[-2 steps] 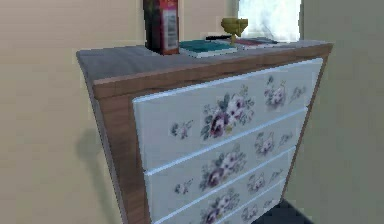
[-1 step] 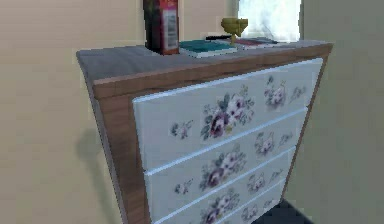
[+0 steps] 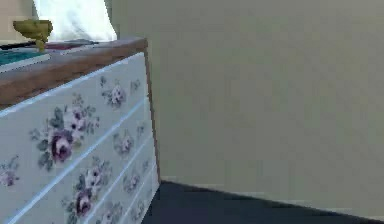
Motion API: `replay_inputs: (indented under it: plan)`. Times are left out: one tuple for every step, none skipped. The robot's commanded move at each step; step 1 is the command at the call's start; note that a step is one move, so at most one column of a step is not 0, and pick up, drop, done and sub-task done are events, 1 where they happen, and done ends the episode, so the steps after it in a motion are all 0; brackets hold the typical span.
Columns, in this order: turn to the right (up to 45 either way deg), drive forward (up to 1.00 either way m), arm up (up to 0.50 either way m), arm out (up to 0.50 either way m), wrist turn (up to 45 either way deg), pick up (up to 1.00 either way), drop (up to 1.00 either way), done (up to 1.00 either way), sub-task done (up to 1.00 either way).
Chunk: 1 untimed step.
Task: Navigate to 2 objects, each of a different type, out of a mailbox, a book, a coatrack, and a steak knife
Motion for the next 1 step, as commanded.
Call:
replay_inputs:
  plan:
    - [45.0,0.0,0.0,0.0,0.0,0.0,0.0,0.0,0.0]
